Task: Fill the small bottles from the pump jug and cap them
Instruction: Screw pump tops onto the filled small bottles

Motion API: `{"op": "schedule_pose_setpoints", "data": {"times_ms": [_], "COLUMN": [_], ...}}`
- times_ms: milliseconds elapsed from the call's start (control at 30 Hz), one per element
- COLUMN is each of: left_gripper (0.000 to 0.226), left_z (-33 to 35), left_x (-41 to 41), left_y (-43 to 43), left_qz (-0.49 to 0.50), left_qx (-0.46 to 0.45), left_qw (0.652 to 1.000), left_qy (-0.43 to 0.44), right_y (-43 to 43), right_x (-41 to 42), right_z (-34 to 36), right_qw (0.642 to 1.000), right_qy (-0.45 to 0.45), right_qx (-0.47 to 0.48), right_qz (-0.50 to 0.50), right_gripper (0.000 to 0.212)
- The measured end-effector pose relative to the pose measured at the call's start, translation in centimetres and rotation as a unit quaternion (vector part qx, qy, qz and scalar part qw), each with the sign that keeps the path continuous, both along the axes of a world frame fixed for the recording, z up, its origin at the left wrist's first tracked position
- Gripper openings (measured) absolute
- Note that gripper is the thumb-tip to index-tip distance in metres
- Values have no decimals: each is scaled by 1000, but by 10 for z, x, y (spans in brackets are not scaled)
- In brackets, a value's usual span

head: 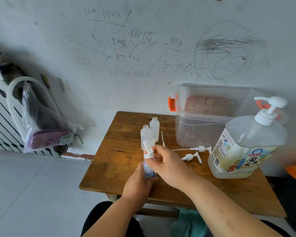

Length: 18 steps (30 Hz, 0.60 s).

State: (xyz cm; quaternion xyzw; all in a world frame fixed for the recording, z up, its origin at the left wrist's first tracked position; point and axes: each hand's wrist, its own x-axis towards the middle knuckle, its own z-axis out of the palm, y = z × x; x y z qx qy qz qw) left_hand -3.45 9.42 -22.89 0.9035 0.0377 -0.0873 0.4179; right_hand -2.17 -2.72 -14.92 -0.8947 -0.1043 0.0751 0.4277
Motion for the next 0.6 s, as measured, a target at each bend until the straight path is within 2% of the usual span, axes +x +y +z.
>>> {"op": "schedule_pose_setpoints", "data": {"times_ms": [33, 100, 200, 300, 367, 433, 500, 600], "left_gripper": [56, 52, 43, 51, 48, 45, 51, 55], "left_z": [0, 0, -1, -2, 0, 0, 1, 1], "left_x": [0, 0, 0, 0, 1, 1, 0, -1], "left_y": [0, 0, 0, -1, -1, -1, -1, 0], "left_qz": [0, 6, 7, 1, 8, 10, 5, -2], "left_qx": [3, 7, 10, 1, 5, 9, -8, -12], "left_qw": [1000, 1000, 1000, 1000, 1000, 1000, 1000, 1000], "left_qy": [-3, 3, 7, -1, 7, 9, -1, -2], "right_y": [0, 0, -1, -3, -1, -1, -2, 0], "right_x": [0, 0, -1, -1, -2, -3, -4, -1], "right_z": [0, 0, 0, -2, -2, -2, -3, -6], "right_qw": [1000, 999, 999, 1000, 999, 999, 999, 998], "right_qy": [-8, -9, 27, 7, -5, 14, 14, -24], "right_qx": [-5, -7, 19, 12, 9, 35, 46, 11], "right_qz": [-14, -45, -14, -26, -53, -30, -7, -54], "right_gripper": [30, 37, 49, 35, 36, 40, 33, 28]}}
